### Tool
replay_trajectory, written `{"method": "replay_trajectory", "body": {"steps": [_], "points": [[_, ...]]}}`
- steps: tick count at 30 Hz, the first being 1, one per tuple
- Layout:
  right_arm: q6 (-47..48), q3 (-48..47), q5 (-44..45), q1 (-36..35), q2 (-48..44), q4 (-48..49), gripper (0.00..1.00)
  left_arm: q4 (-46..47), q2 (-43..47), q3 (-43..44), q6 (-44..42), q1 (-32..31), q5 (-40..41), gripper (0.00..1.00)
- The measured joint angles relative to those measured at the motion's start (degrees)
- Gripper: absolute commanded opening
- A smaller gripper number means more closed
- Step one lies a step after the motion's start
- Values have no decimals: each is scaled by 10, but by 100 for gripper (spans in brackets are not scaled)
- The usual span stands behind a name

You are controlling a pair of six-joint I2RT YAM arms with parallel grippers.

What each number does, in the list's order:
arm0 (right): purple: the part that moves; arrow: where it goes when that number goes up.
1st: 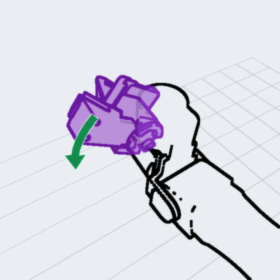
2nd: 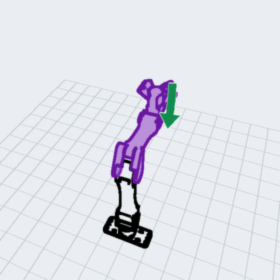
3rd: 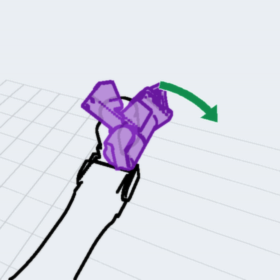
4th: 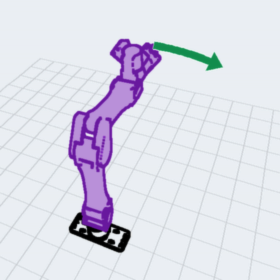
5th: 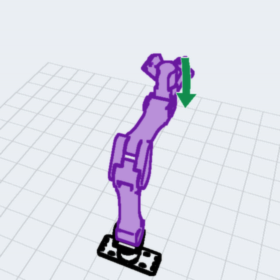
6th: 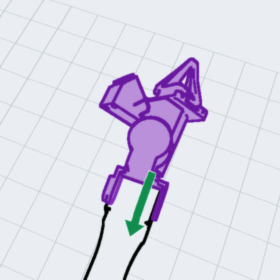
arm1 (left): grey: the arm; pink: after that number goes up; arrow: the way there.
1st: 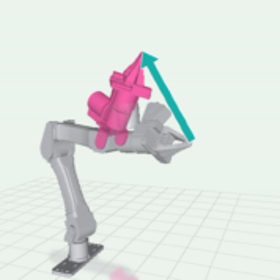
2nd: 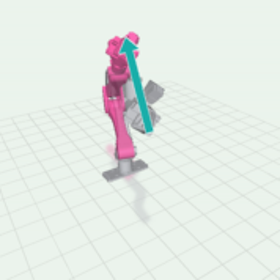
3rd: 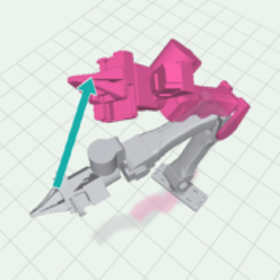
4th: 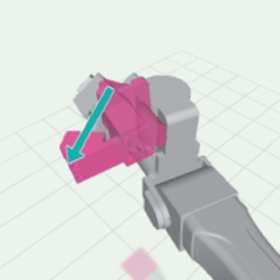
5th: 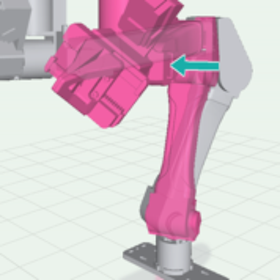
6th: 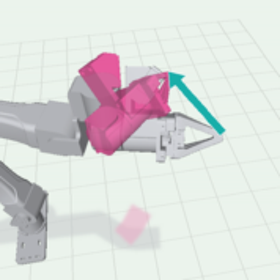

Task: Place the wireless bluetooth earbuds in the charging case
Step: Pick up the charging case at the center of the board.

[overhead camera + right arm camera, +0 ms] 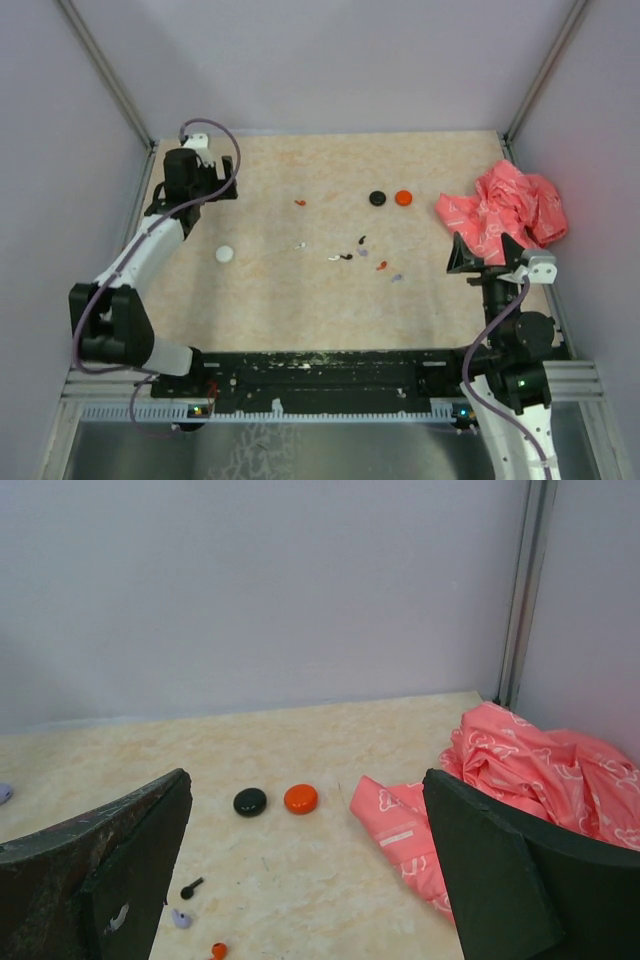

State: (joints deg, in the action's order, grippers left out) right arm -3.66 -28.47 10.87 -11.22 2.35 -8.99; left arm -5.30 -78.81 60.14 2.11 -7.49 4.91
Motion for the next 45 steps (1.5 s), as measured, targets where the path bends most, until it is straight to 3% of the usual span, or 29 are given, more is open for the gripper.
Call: {"method": "replay_trajectory", "body": {"steps": [9,22,31,45], "points": [[0,10,0,-10,-3,4,98,-9,-210,138,1,44,-9,99],[0,11,1,-10,-3,5,98,-55,-420,307,50,75,-20,90],[0,11,7,-10,-3,5,98,-84,-483,349,49,75,-20,80],[0,11,13,-10,-3,5,98,-98,-509,389,19,74,-20,62]]}}
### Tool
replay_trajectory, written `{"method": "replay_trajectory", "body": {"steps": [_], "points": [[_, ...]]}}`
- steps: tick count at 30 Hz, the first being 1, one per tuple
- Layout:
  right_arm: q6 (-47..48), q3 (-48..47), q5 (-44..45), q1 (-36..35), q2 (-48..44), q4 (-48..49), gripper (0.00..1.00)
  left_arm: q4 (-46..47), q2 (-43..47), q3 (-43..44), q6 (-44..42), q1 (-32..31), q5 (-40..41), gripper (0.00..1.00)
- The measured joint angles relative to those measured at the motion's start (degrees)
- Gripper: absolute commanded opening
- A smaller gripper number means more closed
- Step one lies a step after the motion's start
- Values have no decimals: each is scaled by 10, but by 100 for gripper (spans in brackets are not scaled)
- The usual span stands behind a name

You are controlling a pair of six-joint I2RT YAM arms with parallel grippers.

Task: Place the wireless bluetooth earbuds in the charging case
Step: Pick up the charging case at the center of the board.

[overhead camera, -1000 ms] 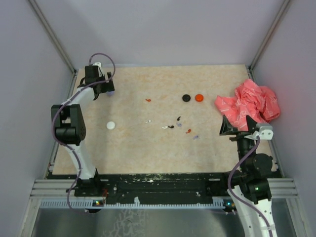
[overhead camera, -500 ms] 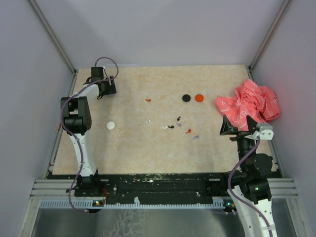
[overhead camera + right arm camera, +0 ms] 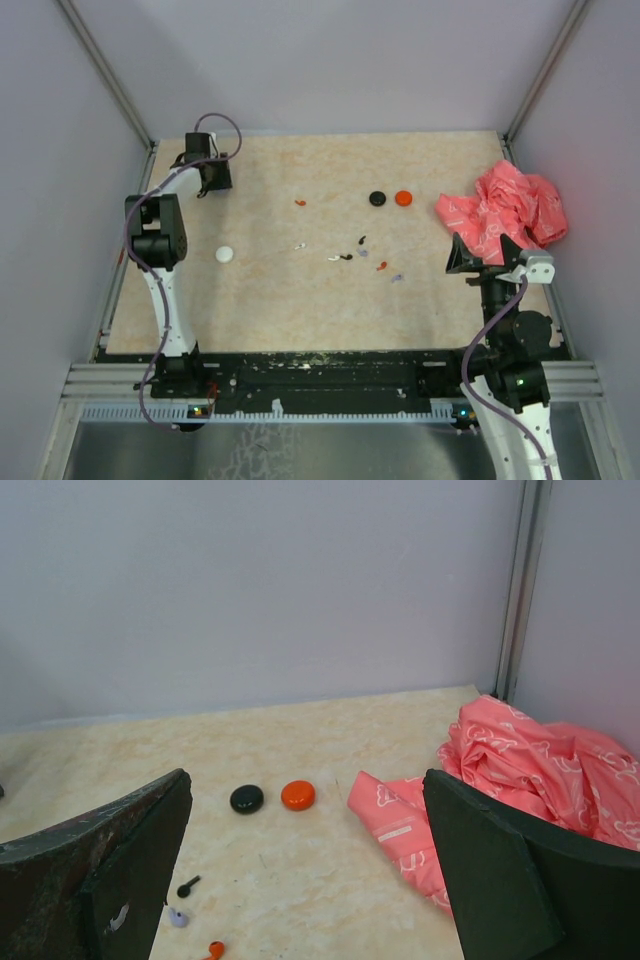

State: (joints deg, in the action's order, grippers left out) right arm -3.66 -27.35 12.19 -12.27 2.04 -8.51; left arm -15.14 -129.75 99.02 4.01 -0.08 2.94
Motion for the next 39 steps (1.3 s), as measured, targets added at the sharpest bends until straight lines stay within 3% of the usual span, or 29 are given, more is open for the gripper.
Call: {"method": "replay_trajectory", "body": {"steps": [10,15,24,31,39], "points": [[0,0,5,0,0,0,98,-25,4,2,-35,-15,12,50],[-5,0,4,0,0,0,98,-42,42,-43,-59,-26,18,49],[-17,-1,-21,0,24,3,98,-43,208,-158,-124,-80,15,50],[-41,-49,-93,0,149,-17,98,-23,354,-234,-187,-163,12,50],[-66,-94,-204,-1,251,-61,98,-11,451,-308,-240,-217,-42,50]]}}
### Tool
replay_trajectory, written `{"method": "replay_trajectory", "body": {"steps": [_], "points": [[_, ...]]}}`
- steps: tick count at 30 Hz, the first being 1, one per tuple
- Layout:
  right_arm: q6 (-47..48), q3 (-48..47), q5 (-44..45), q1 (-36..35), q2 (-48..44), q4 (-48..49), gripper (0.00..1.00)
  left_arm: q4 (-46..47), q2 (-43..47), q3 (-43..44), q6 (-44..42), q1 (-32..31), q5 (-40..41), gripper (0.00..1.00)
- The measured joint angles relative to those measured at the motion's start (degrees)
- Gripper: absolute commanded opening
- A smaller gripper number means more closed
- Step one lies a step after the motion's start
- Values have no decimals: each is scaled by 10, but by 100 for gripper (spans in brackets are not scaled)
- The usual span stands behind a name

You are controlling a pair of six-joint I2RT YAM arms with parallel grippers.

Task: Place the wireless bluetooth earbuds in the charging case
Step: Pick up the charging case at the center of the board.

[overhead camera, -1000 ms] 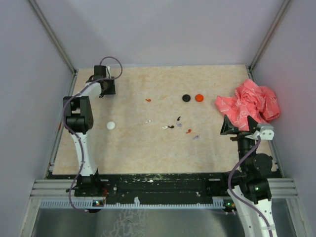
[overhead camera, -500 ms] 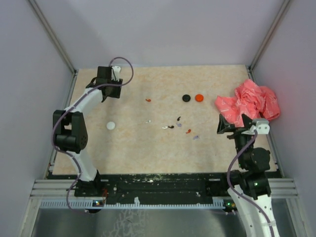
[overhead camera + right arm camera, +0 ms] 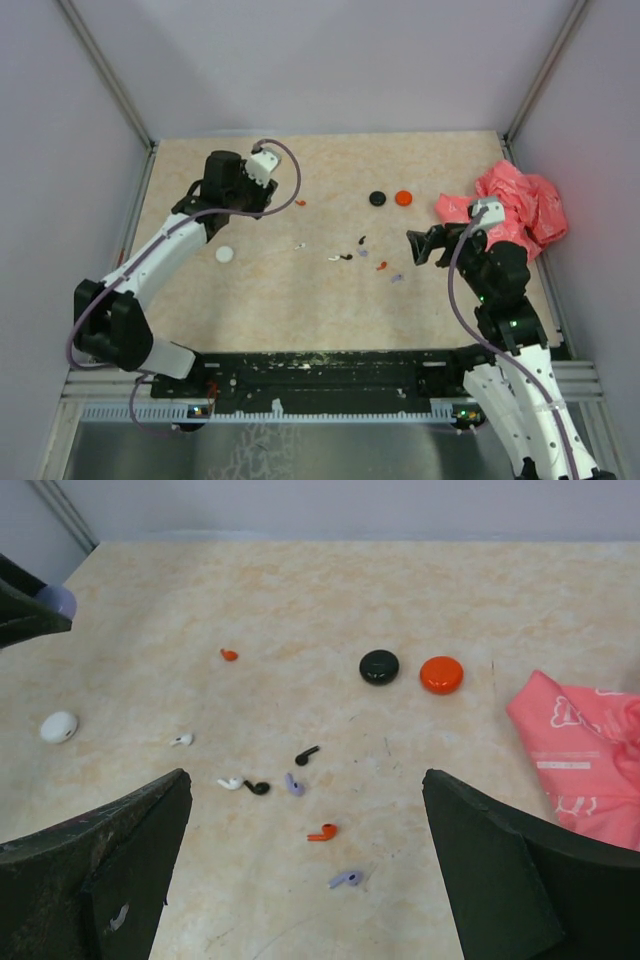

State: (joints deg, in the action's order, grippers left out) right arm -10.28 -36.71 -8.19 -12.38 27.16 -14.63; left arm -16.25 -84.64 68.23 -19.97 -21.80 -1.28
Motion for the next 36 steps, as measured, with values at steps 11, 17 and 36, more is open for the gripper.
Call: {"method": "replay_trajectory", "body": {"steps": [11,17,36], "points": [[-57,-28,-21,0,110,-56,95,57,178,-119,-114,-52,-137,48],[-75,-29,-78,0,174,-44,94,105,230,-167,-183,-71,-198,45],[-78,-204,-258,-120,374,16,85,176,261,-231,-395,-180,-238,46]]}}
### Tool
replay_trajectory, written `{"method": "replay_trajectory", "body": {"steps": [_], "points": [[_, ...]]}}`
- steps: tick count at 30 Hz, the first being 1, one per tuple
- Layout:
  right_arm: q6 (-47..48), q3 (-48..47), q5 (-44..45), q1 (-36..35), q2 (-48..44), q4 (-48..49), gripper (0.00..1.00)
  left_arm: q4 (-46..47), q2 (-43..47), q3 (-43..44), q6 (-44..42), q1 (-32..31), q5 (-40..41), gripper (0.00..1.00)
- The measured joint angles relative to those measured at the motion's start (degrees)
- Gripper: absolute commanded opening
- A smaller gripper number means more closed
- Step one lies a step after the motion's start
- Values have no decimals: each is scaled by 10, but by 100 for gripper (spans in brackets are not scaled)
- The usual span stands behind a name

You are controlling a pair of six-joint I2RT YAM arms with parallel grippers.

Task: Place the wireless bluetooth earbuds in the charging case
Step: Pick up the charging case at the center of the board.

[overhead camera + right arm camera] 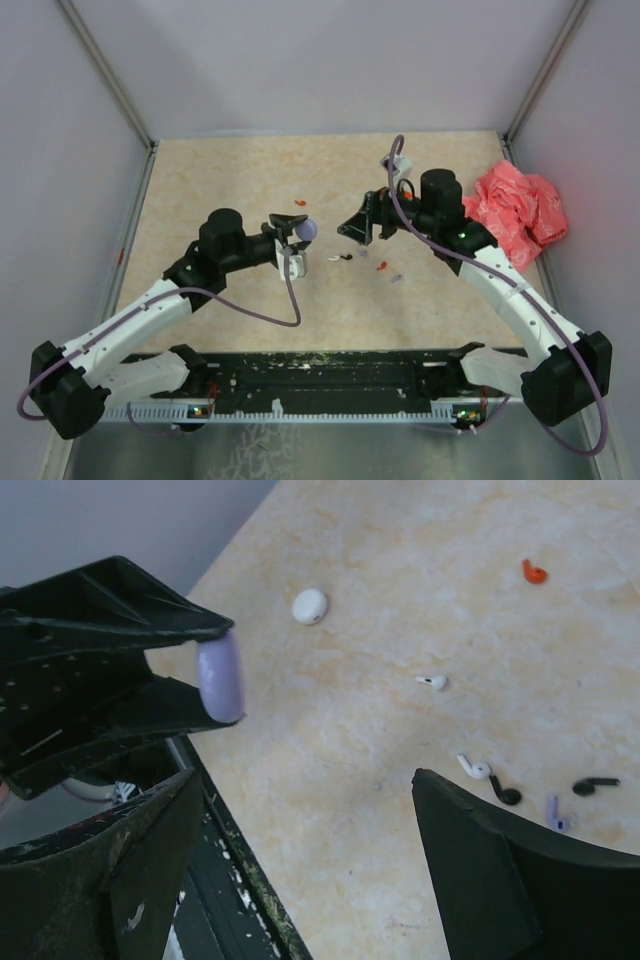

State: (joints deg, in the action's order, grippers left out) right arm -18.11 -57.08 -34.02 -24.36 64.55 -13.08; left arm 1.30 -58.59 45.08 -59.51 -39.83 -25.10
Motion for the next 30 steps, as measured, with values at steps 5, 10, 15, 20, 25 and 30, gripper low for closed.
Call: {"method": "replay_trajectory", "body": {"steps": [5,10,15,20,25,30], "points": [[-15,-4,-26,-35,17,46,81,-5,-17,6,-24,-26,14,46],[-26,-5,-41,-63,36,68,78,-9,-21,14,-36,-44,24,46],[-32,-5,-51,-78,53,83,68,-9,-27,22,-43,-57,30,46],[-41,-5,-51,-80,60,105,59,-11,-38,28,-49,-69,33,46],[-50,-3,-51,-86,67,119,52,-14,-43,30,-51,-77,40,46],[-53,-2,-52,-93,72,124,42,-16,-43,30,-52,-78,46,46]]}}
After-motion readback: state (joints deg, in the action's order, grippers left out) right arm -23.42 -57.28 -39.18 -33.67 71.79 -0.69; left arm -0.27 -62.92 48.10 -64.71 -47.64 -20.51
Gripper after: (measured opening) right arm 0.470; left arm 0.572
